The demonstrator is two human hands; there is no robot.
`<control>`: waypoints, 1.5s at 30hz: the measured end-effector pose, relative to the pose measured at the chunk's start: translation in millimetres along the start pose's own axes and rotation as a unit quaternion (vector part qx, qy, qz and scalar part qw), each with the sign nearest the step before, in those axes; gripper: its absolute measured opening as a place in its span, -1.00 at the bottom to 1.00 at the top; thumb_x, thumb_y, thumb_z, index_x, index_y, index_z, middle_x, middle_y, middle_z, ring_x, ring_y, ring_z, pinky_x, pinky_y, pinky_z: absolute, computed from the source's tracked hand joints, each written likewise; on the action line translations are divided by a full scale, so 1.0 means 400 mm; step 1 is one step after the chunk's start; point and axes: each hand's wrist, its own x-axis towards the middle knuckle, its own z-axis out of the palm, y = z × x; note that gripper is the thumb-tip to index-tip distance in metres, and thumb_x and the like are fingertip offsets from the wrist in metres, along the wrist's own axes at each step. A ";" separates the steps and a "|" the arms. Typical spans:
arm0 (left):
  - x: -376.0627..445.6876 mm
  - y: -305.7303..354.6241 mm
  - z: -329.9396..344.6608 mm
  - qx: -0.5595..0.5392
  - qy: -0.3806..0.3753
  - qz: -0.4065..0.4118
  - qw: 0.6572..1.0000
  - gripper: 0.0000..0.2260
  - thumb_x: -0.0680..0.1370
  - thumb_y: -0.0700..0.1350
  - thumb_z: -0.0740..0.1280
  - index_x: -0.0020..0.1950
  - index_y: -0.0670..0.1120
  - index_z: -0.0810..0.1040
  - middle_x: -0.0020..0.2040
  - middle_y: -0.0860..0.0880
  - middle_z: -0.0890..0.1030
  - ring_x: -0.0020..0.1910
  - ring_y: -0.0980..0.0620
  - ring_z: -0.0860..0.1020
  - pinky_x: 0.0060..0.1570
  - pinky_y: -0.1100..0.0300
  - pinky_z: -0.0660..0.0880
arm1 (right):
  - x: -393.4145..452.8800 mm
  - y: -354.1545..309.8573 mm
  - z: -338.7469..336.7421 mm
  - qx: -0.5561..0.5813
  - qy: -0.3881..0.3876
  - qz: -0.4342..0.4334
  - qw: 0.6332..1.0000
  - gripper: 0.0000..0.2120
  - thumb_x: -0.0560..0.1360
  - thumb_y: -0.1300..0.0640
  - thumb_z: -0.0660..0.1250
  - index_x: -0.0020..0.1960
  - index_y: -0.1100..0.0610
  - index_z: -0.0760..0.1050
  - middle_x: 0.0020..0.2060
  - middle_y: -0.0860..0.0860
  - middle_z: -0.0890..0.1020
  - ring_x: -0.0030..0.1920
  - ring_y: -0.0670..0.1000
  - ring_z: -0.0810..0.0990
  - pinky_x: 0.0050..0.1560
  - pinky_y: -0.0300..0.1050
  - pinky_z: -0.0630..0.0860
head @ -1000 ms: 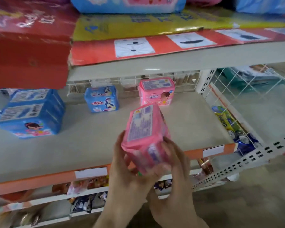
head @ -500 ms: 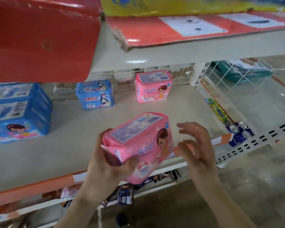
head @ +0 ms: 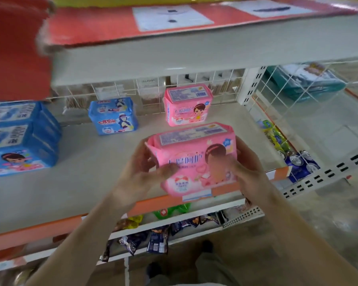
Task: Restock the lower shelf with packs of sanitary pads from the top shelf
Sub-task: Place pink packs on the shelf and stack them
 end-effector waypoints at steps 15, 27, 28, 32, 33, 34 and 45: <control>0.167 -0.053 0.130 0.255 0.173 0.018 0.951 -0.58 0.55 -0.13 0.45 0.36 0.16 0.51 0.07 0.30 0.66 0.11 0.22 0.64 0.11 0.20 0.57 | 0.203 0.068 -0.197 -0.152 -0.046 0.057 0.986 -0.47 0.63 0.25 0.29 0.55 0.01 0.27 0.26 -0.06 0.62 0.21 -0.16 0.61 0.06 -0.32 0.51; 0.267 -0.091 0.117 0.311 0.204 0.006 0.928 -0.60 0.55 -0.21 0.42 0.38 -0.02 0.54 0.10 0.14 0.66 0.11 0.16 0.63 0.17 0.17 0.56 | 0.315 0.163 -0.250 -0.212 -0.063 0.045 0.974 -0.51 0.59 0.23 0.34 0.49 0.00 0.38 0.22 -0.26 0.62 0.31 -0.17 0.54 0.32 -0.09 0.49; 0.275 -0.093 0.116 0.309 0.207 0.007 0.928 -0.60 0.54 -0.21 0.43 0.38 -0.04 0.54 0.11 0.12 0.67 0.12 0.15 0.63 0.17 0.16 0.57 | 0.323 0.161 -0.249 -0.213 -0.063 0.046 0.974 -0.50 0.60 0.25 0.34 0.50 0.02 0.37 0.21 -0.27 0.62 0.31 -0.17 0.54 0.32 -0.11 0.49; 0.294 -0.100 0.116 0.306 0.212 0.010 0.928 -0.59 0.55 -0.22 0.42 0.39 -0.06 0.53 0.15 0.08 0.68 0.09 0.21 0.63 0.09 0.35 0.56 | 0.347 0.163 -0.248 -0.223 -0.059 0.044 0.972 -0.50 0.60 0.30 0.32 0.50 0.05 0.36 0.21 -0.24 0.61 0.30 -0.18 0.54 0.31 -0.19 0.47; 0.298 -0.102 0.114 0.308 0.212 0.013 0.927 -0.60 0.54 -0.22 0.43 0.38 -0.05 0.54 0.15 0.08 0.68 0.10 0.22 0.63 0.13 0.31 0.57 | 0.350 0.167 -0.247 -0.227 -0.058 0.041 0.971 -0.50 0.59 0.29 0.32 0.49 0.05 0.36 0.21 -0.25 0.61 0.31 -0.17 0.54 0.32 -0.19 0.47; 0.301 -0.103 0.112 0.309 0.214 0.016 0.927 -0.60 0.54 -0.22 0.44 0.37 -0.05 0.55 0.15 0.08 0.68 0.10 0.21 0.63 0.16 0.25 0.57 | 0.350 0.171 -0.246 -0.227 -0.057 0.039 0.971 -0.50 0.59 0.29 0.32 0.49 0.04 0.36 0.20 -0.28 0.61 0.32 -0.16 0.54 0.33 -0.19 0.46; 0.295 -0.116 0.110 0.326 0.211 0.013 0.921 -0.62 0.54 -0.15 0.43 0.36 0.01 0.57 0.18 0.09 0.68 0.16 0.15 0.63 0.24 0.07 0.57 | 0.343 0.186 -0.257 -0.249 -0.024 0.035 0.968 -0.49 0.57 0.27 0.35 0.43 -0.12 0.40 0.14 -0.36 0.61 0.28 -0.17 0.57 0.35 -0.04 0.49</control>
